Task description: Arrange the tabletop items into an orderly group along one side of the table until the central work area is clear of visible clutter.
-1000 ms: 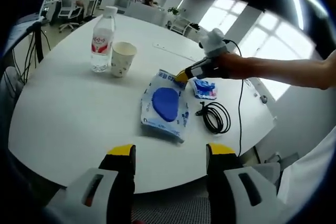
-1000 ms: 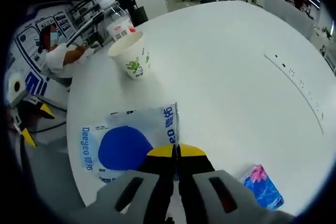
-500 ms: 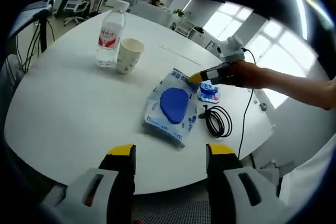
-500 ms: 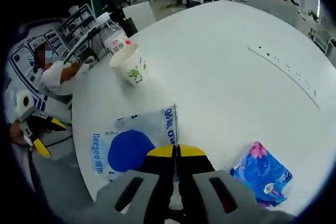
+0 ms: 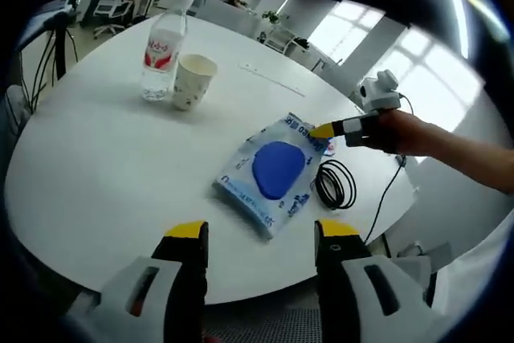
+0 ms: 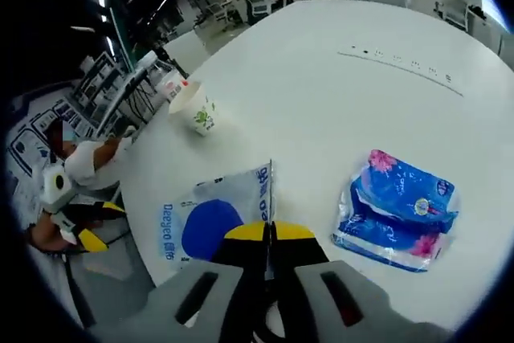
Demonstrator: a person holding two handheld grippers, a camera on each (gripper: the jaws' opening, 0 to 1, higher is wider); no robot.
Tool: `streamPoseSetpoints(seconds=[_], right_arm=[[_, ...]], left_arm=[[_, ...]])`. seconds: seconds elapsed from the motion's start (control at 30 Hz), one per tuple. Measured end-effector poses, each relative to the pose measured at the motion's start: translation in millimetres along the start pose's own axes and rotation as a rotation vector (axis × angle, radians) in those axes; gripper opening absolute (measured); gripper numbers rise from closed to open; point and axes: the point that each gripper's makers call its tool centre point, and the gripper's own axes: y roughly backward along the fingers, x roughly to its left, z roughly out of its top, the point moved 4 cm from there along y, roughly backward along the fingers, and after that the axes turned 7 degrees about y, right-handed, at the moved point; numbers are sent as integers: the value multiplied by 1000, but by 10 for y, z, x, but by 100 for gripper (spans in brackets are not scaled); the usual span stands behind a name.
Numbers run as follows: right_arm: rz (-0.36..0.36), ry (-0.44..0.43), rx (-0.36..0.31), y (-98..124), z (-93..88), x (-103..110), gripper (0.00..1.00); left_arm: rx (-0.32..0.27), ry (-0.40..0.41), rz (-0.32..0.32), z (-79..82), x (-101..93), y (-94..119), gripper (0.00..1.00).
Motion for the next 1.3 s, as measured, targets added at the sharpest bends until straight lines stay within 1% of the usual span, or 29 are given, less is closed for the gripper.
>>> streamPoseSetpoints(seconds=[0.1,0.27,0.4,0.5,0.63,0.8,0.97,1.13,1.3], right_arm=[[-24,-35,-6,57,-130,-25,0],[-35,-82,-12,135,-312,-10,0],[-46,-128,-33,222,-402,35,0],[-55,-155,-37,267,-496,71,0],[-55,-134,-17,285,-647,139,0],[-52,-172,-17,274,-787,159,1],[-40,-170,-21,287,-846,220,2],[-35,-172,-28,293,-853,219,3],[-27,-149,-29,309,-864,241,10]], left_arm=[[14,-14,-7,-14,-15,-29,54],[27,-19,-13,-32,-9,-62,54],[43,-27,-12,-54,1,-75,54],[53,-27,-9,-70,27,-96,54],[68,-32,-5,-100,54,-146,53],[78,-34,0,-123,89,-178,53],[86,-34,2,-146,114,-196,53],[96,-37,7,-172,150,-221,53],[109,-43,9,-190,167,-253,52]])
